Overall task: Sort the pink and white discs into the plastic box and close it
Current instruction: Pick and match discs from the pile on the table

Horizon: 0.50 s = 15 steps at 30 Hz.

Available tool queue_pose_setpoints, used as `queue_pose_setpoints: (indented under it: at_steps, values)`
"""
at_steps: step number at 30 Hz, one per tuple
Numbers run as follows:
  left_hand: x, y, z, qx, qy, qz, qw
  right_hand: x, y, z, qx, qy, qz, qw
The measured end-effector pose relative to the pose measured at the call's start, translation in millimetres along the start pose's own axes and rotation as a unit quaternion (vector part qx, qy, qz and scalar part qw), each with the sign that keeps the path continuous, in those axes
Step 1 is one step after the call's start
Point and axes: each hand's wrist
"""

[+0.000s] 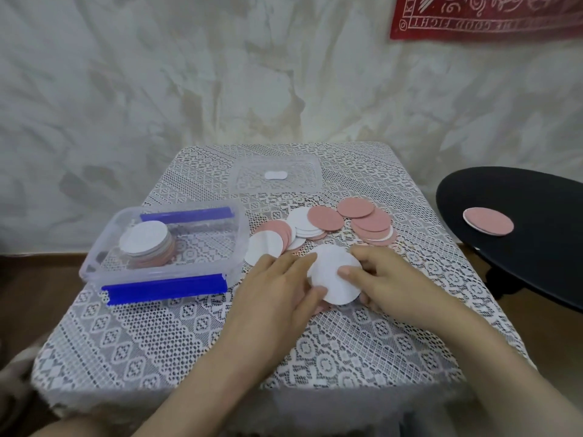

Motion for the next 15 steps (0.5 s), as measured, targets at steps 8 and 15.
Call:
queue_pose_setpoints:
  at_steps: [8, 15]
  values:
    - [-19, 14, 11, -0.031, 0.110, 0.163, 0.980, -7, -16, -2, -0.004, -0.018, 0.034, 0.999]
    - [-35, 14, 12, -0.048, 0.139, 0.184, 0.972, -1, -12, -14, 0.019, -0.039, 0.268, 0.962]
Point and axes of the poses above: each hand's wrist, its own z-axis away from the middle knuckle, its own y-axis out of the back of the hand, x = y × z, and after that the axes turned 3 degrees about -z, right-handed
